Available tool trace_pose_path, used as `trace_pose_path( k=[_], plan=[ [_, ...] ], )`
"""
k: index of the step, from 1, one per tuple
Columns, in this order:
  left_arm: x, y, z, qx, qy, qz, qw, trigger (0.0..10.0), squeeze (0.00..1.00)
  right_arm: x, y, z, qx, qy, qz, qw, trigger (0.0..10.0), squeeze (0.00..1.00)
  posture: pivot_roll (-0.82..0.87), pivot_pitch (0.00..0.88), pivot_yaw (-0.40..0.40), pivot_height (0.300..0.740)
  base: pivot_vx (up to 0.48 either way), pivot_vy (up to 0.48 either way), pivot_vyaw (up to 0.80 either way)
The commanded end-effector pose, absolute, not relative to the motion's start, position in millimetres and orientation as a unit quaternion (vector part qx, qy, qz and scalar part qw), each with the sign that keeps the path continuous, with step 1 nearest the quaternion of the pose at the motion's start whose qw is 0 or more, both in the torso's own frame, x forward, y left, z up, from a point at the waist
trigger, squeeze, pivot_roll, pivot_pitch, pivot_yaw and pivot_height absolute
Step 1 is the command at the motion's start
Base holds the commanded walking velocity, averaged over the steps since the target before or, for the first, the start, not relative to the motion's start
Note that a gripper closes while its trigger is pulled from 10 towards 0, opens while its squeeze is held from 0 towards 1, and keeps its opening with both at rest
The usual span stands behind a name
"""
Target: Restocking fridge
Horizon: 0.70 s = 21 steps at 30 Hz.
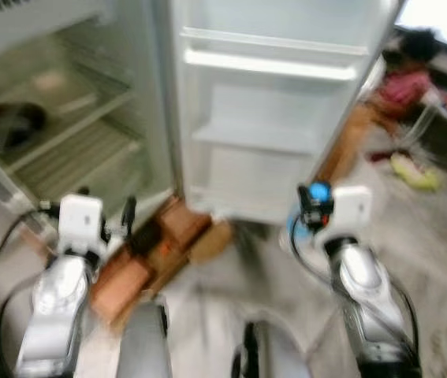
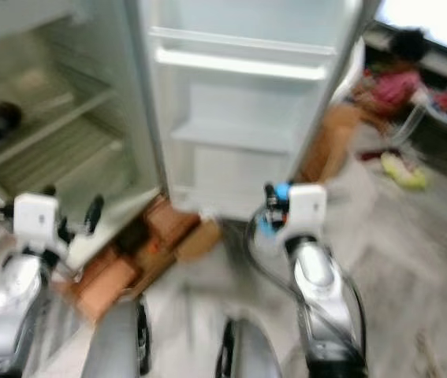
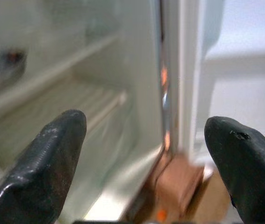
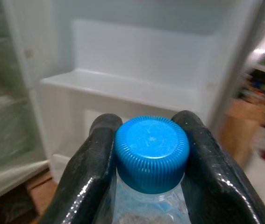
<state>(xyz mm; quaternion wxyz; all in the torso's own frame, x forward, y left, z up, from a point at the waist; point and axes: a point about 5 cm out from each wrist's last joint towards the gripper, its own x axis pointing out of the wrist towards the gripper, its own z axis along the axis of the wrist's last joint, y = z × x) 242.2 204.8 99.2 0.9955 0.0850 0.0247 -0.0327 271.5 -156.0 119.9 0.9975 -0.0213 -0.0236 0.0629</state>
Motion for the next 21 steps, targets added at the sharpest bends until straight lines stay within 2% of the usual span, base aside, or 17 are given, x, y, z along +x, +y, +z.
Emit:
trace_pose_path(
  k=[1, 21],
  plan=[
    [242.6, 205.5, 100.2, 0.089, 0.026, -0.037, 0.995, 10.0, 0.0, 271.1, -155.3, 122.3, -0.02, -0.033, 0.062, 0.997, 10.0, 0.0, 0.03, 0.146, -0.065, 0.663, 0.251, 0.0, 0.0],
    [244.4, 202.8, 99.7, 0.091, 0.026, -0.04, 0.995, 10.0, 0.0, 273.6, -152.9, 120.6, -0.026, -0.035, 0.069, 0.997, 10.0, 0.0, 0.03, 0.145, -0.065, 0.663, 0.289, 0.0, 0.0]
  ],
)
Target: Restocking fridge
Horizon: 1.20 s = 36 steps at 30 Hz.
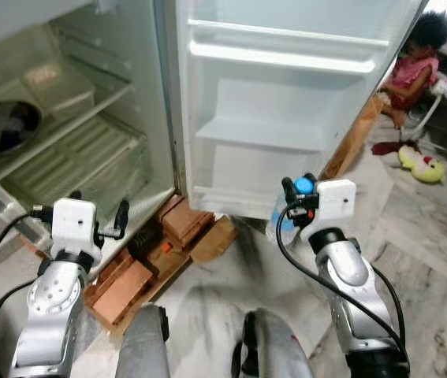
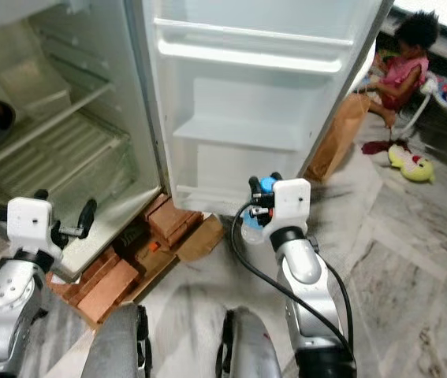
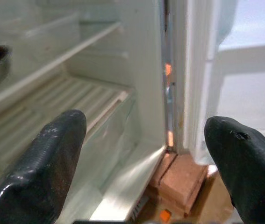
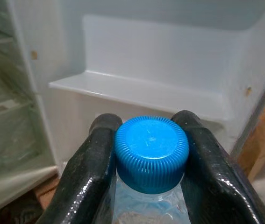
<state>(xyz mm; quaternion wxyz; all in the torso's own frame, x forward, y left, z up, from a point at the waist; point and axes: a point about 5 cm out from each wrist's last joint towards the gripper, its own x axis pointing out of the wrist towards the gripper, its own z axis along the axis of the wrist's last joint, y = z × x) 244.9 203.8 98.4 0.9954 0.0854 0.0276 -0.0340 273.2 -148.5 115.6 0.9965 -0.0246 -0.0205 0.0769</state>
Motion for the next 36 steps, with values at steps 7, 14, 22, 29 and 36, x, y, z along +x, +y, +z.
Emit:
trace_pose_path(
  k=[7, 14, 22, 29, 36],
  plan=[
    [245.4, 202.1, 99.8, 0.092, 0.025, -0.042, 0.995, 10.0, 0.0, 274.7, -152.1, 120.7, -0.027, -0.036, 0.07, 0.997, 10.0, 0.0, 0.03, 0.144, -0.065, 0.663, 0.304, 0.0, 0.0],
    [245.8, 200.5, 98.7, 0.094, 0.027, -0.044, 0.994, 10.0, 0.0, 275.1, -152.5, 120.7, -0.031, -0.037, 0.071, 0.996, 10.0, 0.0, 0.03, 0.143, -0.069, 0.663, 0.301, 0.0, 0.0],
    [246.3, 200.1, 97.1, 0.094, 0.031, -0.045, 0.994, 10.0, 0.0, 275.0, -156.2, 119.3, -0.036, -0.035, 0.068, 0.996, 10.0, 0.0, 0.03, 0.143, -0.069, 0.663, 0.209, 0.0, 0.0],
    [246.4, 199.8, 96.8, 0.095, 0.032, -0.047, 0.994, 10.0, 0.0, 275.0, -156.1, 119.5, -0.036, -0.035, 0.067, 0.996, 10.0, 0.0, 0.03, 0.143, -0.069, 0.663, 0.0, 0.0, 0.0],
    [246.1, 198.4, 97.0, 0.095, 0.03, -0.051, 0.994, 10.0, 0.0, 275.7, -154.2, 120.2, -0.036, -0.037, 0.07, 0.996, 10.0, 0.0, 0.03, 0.145, -0.07, 0.663, 0.35, 0.0, 0.0]
  ],
)
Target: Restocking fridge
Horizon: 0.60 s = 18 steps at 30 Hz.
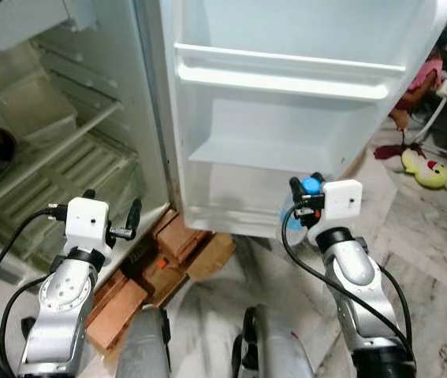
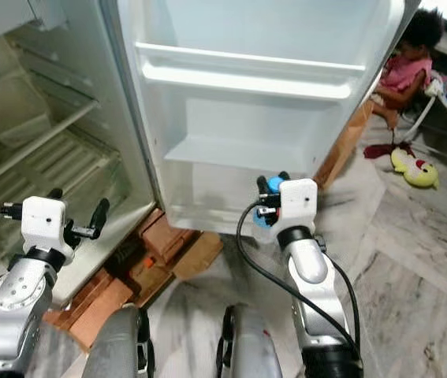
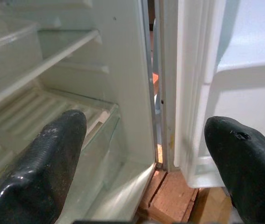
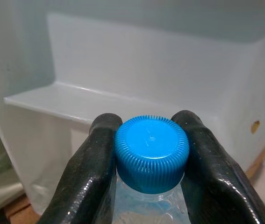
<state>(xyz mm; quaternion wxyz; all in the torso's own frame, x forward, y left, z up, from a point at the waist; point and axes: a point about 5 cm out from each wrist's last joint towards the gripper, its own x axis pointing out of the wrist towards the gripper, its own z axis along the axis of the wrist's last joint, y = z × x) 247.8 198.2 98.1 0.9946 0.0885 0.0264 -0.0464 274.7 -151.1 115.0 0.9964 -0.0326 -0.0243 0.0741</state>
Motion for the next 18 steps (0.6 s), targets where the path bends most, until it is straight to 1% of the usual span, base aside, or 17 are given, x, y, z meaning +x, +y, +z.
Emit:
trace_pose_path(
  k=[1, 14, 18],
  plan=[
    [245.9, 198.0, 96.8, 0.095, 0.03, -0.051, 0.994, 10.0, 0.0, 275.9, -154.2, 120.3, -0.037, -0.037, 0.071, 0.996, 10.0, 0.0, 0.03, 0.146, -0.071, 0.663, 0.349, 0.0, 0.0],
    [244.5, 196.8, 94.7, 0.09, 0.034, -0.051, 0.994, 10.0, 0.0, 276.3, -153.4, 119.8, -0.04, -0.037, 0.074, 0.996, 10.0, 0.0, 0.03, 0.15, -0.073, 0.663, 0.355, 0.0, 0.0],
    [244.3, 196.8, 93.2, 0.08, 0.038, -0.047, 0.995, 10.0, 0.0, 275.8, -153.4, 118.8, -0.041, -0.035, 0.075, 0.996, 10.0, 0.0, 0.03, 0.153, -0.076, 0.663, 0.0, 0.0, 0.0]
  ],
)
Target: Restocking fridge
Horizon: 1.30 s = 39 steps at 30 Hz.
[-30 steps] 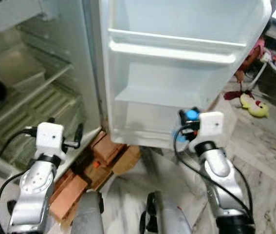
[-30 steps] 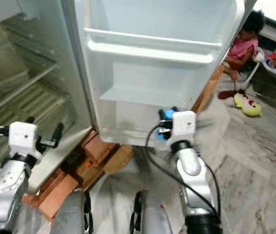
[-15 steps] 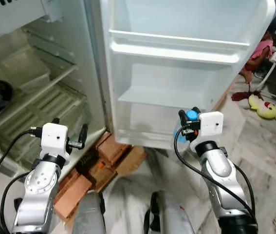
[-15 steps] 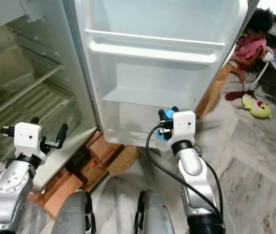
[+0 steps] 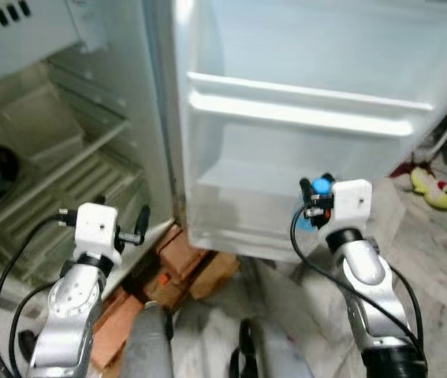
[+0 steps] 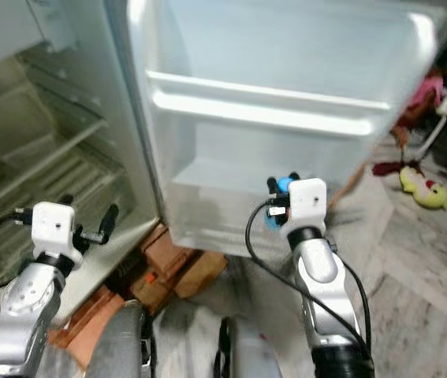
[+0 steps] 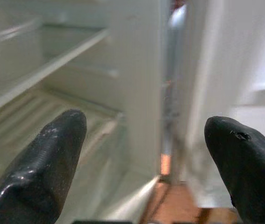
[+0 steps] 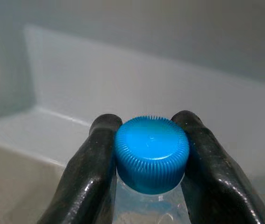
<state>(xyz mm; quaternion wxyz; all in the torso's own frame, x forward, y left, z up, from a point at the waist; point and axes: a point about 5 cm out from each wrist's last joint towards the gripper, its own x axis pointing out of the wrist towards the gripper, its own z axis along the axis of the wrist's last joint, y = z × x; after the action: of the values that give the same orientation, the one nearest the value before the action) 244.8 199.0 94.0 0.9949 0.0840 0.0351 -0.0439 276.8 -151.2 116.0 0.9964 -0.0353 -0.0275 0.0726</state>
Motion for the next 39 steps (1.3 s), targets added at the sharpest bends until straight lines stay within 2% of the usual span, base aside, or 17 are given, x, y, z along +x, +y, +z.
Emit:
trace_pose_path(
  k=[1, 12, 25, 28, 39],
  plan=[
    [244, 197, 93, 0.081, 0.04, -0.047, 0.995, 10.0, 0.0, 275, -154, 117, -0.041, -0.029, 0.075, 0.996, 10.0, 0.0, 0.03, 0.154, -0.078, 0.663, 0.0, 0.0, 0.0],
    [237, 197, 89, 0.089, 0.054, -0.051, 0.993, 10.0, 0.0, 281, -156, 93, -0.043, 0.041, 0.076, 0.995, 10.0, 0.0, 0.04, 0.193, -0.083, 0.663, 0.0, 0.0, 0.0],
    [232, 198, 93, 0.095, 0.052, -0.051, 0.993, 10.0, 0.0, 292, -164, 86, -0.058, 0.058, 0.07, 0.994, 10.0, 0.0, 0.06, 0.229, -0.074, 0.589, 0.0, 0.0, 0.0],
    [234, 199, 95, 0.099, 0.05, -0.05, 0.993, 10.0, 0.0, 295, -164, 87, -0.063, 0.049, 0.072, 0.994, 10.0, 0.0, 0.06, 0.232, -0.072, 0.574, 0.0, 0.0, 0.0],
    [239, 197, 102, 0.105, 0.034, -0.053, 0.992, 10.0, 0.0, 321, -153, 120, -0.113, -0.06, 0.097, 0.987, 10.0, 0.0, 0.07, 0.24, -0.057, 0.574, 0.0, 0.0, 0.0]
  ],
)
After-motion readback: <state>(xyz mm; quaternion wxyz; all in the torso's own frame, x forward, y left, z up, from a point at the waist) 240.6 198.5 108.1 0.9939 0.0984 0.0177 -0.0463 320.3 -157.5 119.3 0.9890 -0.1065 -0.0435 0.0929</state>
